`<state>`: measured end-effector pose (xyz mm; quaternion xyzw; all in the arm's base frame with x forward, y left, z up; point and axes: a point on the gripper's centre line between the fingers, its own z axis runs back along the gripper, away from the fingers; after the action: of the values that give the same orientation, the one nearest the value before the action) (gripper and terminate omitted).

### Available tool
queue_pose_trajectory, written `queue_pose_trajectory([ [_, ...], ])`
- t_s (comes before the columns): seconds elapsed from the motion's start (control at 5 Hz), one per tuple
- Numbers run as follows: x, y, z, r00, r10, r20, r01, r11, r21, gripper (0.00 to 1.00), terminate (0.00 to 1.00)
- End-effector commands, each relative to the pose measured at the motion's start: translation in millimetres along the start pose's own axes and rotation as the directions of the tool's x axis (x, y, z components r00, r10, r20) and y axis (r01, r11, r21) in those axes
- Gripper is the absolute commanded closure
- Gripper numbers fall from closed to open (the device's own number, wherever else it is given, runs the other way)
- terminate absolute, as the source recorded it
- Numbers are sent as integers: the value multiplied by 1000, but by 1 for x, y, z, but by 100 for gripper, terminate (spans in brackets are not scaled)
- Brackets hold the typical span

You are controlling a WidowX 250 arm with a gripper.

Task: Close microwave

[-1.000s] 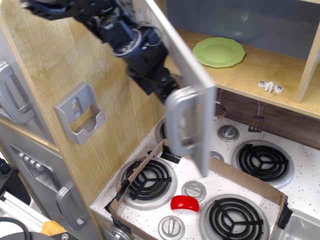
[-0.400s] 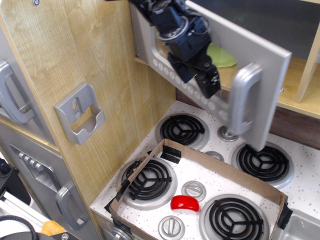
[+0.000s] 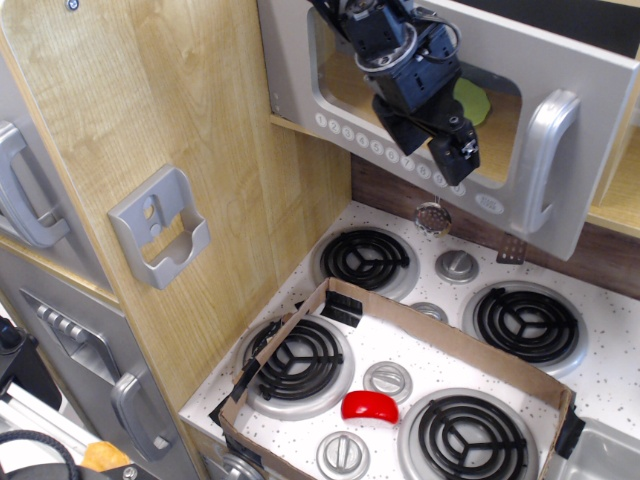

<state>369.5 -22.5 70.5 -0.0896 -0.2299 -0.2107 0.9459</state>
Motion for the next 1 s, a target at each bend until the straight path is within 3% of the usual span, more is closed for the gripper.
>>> queue_pose_trajectory([
  [0.0, 37, -5, 11, 997, -33, 74, 31, 999, 27, 0, 0],
  [0.8, 72, -8, 6, 977, -78, 199, 72, 997, 36, 0, 0],
])
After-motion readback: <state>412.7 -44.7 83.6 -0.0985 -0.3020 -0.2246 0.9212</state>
